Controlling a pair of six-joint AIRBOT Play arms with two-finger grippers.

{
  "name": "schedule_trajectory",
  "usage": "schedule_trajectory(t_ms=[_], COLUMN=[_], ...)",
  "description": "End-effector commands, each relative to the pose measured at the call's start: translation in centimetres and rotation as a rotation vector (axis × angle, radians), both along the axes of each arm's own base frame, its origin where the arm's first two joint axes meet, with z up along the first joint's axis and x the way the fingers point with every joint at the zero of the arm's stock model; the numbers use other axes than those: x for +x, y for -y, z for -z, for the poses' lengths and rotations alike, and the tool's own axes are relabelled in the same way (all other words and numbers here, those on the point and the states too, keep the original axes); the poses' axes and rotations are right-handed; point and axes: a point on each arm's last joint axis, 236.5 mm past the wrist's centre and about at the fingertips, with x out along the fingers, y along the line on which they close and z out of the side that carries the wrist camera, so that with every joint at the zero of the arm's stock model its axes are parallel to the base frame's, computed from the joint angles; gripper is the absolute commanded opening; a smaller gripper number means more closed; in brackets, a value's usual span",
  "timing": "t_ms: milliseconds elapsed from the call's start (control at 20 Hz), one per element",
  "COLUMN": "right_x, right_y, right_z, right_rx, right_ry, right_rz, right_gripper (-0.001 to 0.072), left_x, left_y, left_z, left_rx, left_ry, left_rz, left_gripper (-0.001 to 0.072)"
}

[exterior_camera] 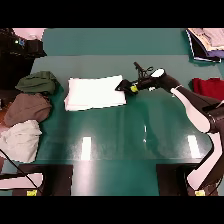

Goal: Fold the shirts.

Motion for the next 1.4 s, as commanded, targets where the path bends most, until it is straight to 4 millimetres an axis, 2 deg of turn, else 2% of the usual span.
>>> schedule_trajectory(t_ms=[0, 50, 100, 150, 250, 350, 450, 550, 650, 800, 1000, 1100, 1200, 1300, 1350], right_x=[0.1, 0.1, 0.1, 0.2, 0.5, 1.9, 4.0, 5.7, 5.9, 4.2, 0.1, -1.9, -3.5, -4.3, -4.2], right_y=[-2.5, -2.9, -3.1, -3.3, -3.4, -1.2, 3.7, 11.0, 19.1, 31.2, 44.3, 49.5, 53.1, 55.1, 55.3], right_z=[0.8, 0.8, 0.7, 0.3, -1.6, -4.4, -7.7, -10.4, -12.6, -15.3, -17.6, -18.5, -19.4, -20.0, -20.2], right_rx=[0.005, 0.0, -0.004, -0.001, 0.012, -0.01, -0.062, -0.14, -0.215, -0.316, -0.395, -0.436, -0.464, -0.476, -0.47], right_ry=[0.039, 0.061, 0.085, 0.114, 0.165, 0.228, 0.304, 0.336, 0.355, 0.383, 0.398, 0.413, 0.428, 0.441, 0.449], right_rz=[0.012, 0.0, -0.02, -0.045, -0.101, -0.097, -0.018, 0.113, 0.249, 0.473, 0.775, 0.912, 1.005, 1.06, 1.074], right_gripper=[0.0384, 0.0273, 0.0105, 0.0014, 0.0012, 0.001, 0.001, 0.001, 0.001, 0.001, 0.001, 0.001, 0.001, 0.001, 0.001], left_x=[0.0, 0.0, 0.0, 0.0, -0.1, -0.5, -0.8, -0.9, -0.9, -1.0, -1.0, -1.0, -1.1, -1.1, -1.1], left_y=[0.0, 0.0, 0.0, 0.0, 0.0, 0.1, 0.1, 0.1, 0.2, 0.7, 0.9, 1.3, 1.8, 1.9, 1.9], left_z=[0.0, 0.0, 0.0, 0.0, 0.0, 0.3, 0.5, 0.6, 0.6, 0.4, 0.3, 0.1, 0.0, -0.1, -0.1], left_rx=[-0.001, -0.001, -0.001, -0.001, 0.006, 0.012, 0.017, 0.017, 0.016, -0.008, -0.017, -0.039, -0.059, -0.064, -0.064], left_ry=[-0.001, -0.001, -0.001, -0.001, 0.0, -0.018, -0.032, -0.036, -0.035, -0.034, -0.035, -0.034, -0.033, -0.033, -0.032], left_rz=[0.0, 0.0, 0.0, 0.0, 0.009, 0.022, 0.032, 0.034, 0.033, 0.044, 0.043, 0.048, 0.056, 0.058, 0.058], left_gripper=[0.0026, 0.0026, 0.0027, 0.0026, 0.0026, 0.0027, 0.0026, 0.0026, 0.0027, 0.0027, 0.0027, 0.0026, 0.0026, 0.0026, 0.0027])
